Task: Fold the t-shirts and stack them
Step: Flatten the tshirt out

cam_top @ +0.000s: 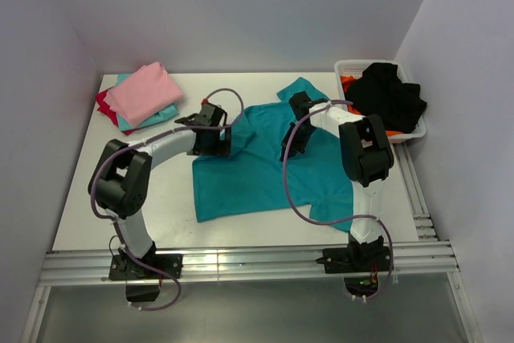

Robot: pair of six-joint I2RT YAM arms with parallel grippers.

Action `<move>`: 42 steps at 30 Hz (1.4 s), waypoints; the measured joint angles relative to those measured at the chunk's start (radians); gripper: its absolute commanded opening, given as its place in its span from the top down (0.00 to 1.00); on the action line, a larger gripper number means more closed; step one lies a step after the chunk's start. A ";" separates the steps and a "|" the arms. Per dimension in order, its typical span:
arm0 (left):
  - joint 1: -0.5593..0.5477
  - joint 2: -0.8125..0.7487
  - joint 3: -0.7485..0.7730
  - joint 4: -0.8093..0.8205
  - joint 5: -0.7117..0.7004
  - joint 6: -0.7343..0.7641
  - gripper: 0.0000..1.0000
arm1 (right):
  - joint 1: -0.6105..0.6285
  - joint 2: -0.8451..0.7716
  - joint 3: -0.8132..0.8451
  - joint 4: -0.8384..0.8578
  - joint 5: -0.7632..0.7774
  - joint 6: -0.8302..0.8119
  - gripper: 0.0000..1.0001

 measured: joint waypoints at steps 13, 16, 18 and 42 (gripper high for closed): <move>0.146 0.093 0.283 0.060 0.241 0.023 0.07 | 0.009 -0.002 -0.006 0.011 0.000 0.002 1.00; 0.145 0.142 0.311 0.084 0.376 0.034 0.09 | 0.009 -0.002 -0.006 0.011 0.000 0.002 1.00; 0.145 0.163 0.310 0.089 0.446 0.036 0.09 | 0.009 -0.002 -0.006 0.011 0.000 0.002 1.00; 0.146 0.272 0.258 0.208 0.626 0.027 0.12 | 0.009 0.000 -0.003 0.009 0.000 -0.007 1.00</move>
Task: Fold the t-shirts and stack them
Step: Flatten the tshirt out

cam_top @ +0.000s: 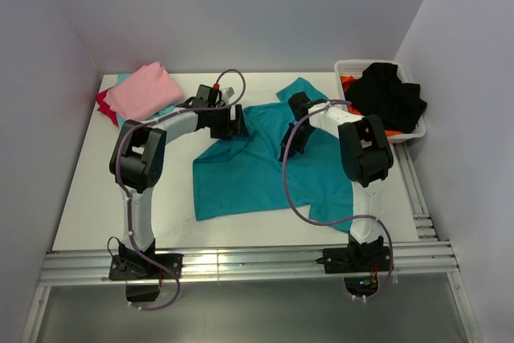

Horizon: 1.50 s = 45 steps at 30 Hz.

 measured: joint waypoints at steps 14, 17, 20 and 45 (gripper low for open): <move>0.000 0.021 0.066 -0.004 -0.002 -0.003 0.14 | 0.001 0.010 0.015 -0.013 -0.001 -0.006 1.00; 0.000 0.027 0.069 -0.005 -0.002 -0.004 0.14 | 0.001 0.019 0.029 -0.023 -0.004 -0.006 1.00; 0.000 0.034 0.069 -0.005 -0.002 -0.006 0.14 | 0.003 0.027 0.040 -0.030 -0.004 -0.006 1.00; 0.000 0.056 0.069 -0.001 -0.006 -0.028 0.63 | 0.003 0.033 0.042 -0.026 -0.013 -0.006 1.00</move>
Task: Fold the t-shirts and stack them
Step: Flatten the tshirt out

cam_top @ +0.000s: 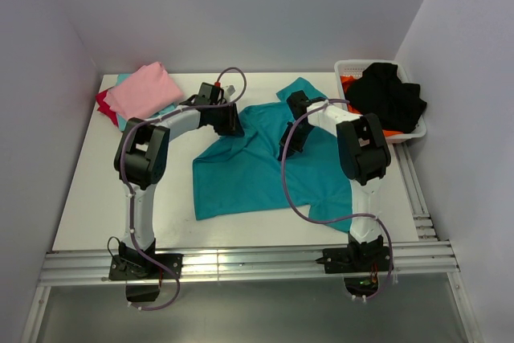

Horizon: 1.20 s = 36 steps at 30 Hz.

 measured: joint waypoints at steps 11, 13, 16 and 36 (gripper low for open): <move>0.000 0.000 0.000 -0.002 -0.024 -0.003 1.00 | 0.000 0.000 -0.002 0.003 0.000 0.000 1.00; 0.000 0.000 0.002 -0.006 -0.039 0.003 1.00 | 0.000 0.000 -0.001 0.003 0.000 0.000 1.00; 0.000 -0.002 0.010 -0.020 -0.067 0.005 1.00 | 0.000 0.000 -0.002 0.003 -0.001 0.000 1.00; 0.151 -0.088 0.152 -0.099 -0.181 0.038 1.00 | 0.009 -0.001 -0.007 0.013 -0.023 -0.010 1.00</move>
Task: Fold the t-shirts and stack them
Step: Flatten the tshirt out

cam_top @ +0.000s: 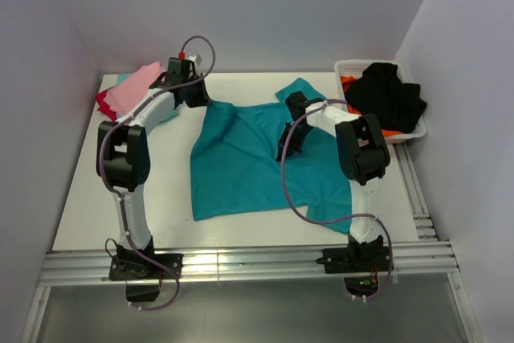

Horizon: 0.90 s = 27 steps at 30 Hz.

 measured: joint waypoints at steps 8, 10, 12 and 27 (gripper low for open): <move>0.074 0.056 0.074 -0.021 -0.037 0.019 1.00 | 0.004 0.020 0.036 -0.035 0.005 -0.031 1.00; 0.089 0.091 0.105 -0.031 -0.047 0.019 1.00 | 0.005 0.025 0.045 -0.045 0.005 -0.040 1.00; 0.101 0.127 0.140 -0.040 -0.056 0.022 1.00 | 0.005 0.032 0.057 -0.057 0.005 -0.048 1.00; 0.161 0.253 0.372 -0.156 -0.216 0.061 0.00 | 0.012 0.018 0.107 -0.103 0.064 -0.111 0.00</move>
